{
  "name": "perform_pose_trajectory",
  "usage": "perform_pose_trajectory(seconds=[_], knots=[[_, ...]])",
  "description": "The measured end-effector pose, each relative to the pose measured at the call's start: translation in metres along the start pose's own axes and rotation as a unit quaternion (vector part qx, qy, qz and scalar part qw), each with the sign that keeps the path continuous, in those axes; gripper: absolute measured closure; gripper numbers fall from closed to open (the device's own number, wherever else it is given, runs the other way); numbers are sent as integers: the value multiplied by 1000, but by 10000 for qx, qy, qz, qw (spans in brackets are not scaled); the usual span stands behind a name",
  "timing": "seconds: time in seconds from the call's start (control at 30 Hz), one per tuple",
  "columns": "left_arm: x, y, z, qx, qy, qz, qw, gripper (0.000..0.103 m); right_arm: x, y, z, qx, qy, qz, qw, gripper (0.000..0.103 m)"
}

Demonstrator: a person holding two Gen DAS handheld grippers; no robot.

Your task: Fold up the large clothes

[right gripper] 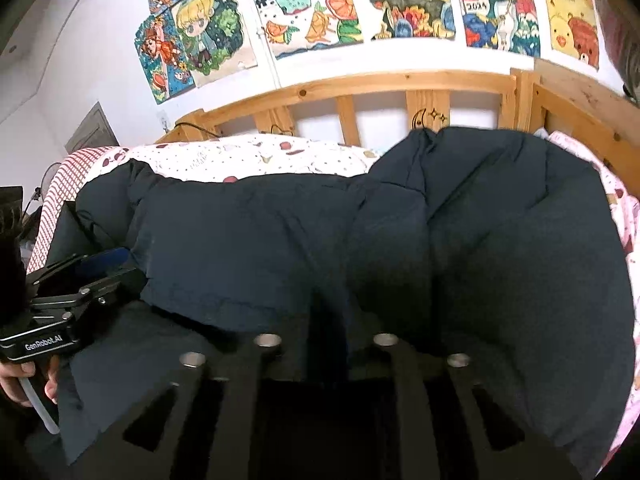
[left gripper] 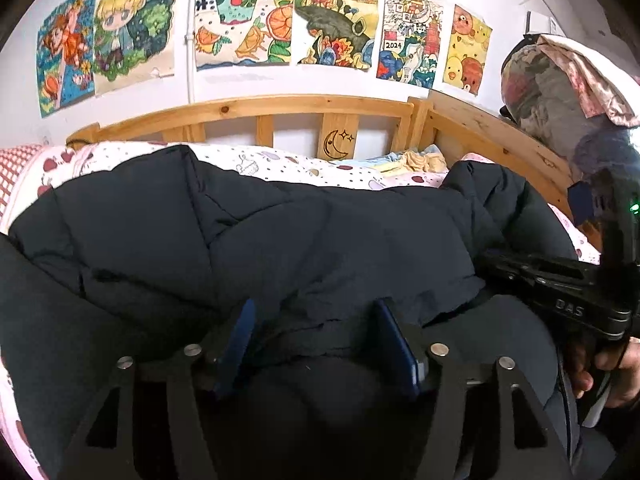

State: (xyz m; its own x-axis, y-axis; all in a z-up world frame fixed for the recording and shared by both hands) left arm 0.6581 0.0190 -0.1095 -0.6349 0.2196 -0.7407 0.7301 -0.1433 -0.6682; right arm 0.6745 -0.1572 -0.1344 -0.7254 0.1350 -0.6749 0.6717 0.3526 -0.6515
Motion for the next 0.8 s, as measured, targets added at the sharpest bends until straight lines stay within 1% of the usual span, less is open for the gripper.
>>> perform_pose_trajectory(seconds=[0.03, 0.1, 0.2, 0.3, 0.33, 0.47, 0.53, 0.63, 0.8], knots=[[-1, -1, 1, -19, 12, 2, 10000, 38, 0, -4, -2, 1, -47, 38, 10000, 68], [0, -4, 1, -67, 0, -1, 10000, 37, 0, -12, -5, 106, -158, 137, 9997, 61], [2, -11, -3, -110, -166, -27, 9998, 36, -1, -23, -5, 222, -185, 254, 9993, 55], [2, -21, -5, -129, -306, 25, 9994, 29, 0, -37, 4, 371, -118, 361, 9986, 46], [1, -25, -5, -160, -319, 52, 9994, 27, 0, -43, 8, 403, -80, 408, 9983, 46], [-4, -43, -4, -223, -343, 171, 9990, 26, -13, -71, 12, 400, 27, 729, 9965, 45], [-10, -53, -4, -242, -368, 252, 9987, 25, -22, -84, 10, 371, 60, 872, 9955, 42], [-19, -75, -3, -288, -392, 434, 9979, 22, -35, -111, 5, 300, 68, 1143, 9930, 37], [-38, -119, -2, -368, -420, 731, 9958, 21, -49, -154, -13, 227, -33, 1457, 9891, 36]])
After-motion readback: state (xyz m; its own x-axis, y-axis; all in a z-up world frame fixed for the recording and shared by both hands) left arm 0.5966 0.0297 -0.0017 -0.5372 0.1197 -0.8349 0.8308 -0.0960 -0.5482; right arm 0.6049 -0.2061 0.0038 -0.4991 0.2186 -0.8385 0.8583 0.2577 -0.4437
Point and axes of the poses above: each gripper's, at about its wrist camera, not at the fingertips, and y roughly the way its jaws point, z to its right, x to its underside, the point moved 7 cm from there along y, roughly the way its jaws point, and after that the axes turned 11 degrees about y, right-handed, at the moved point
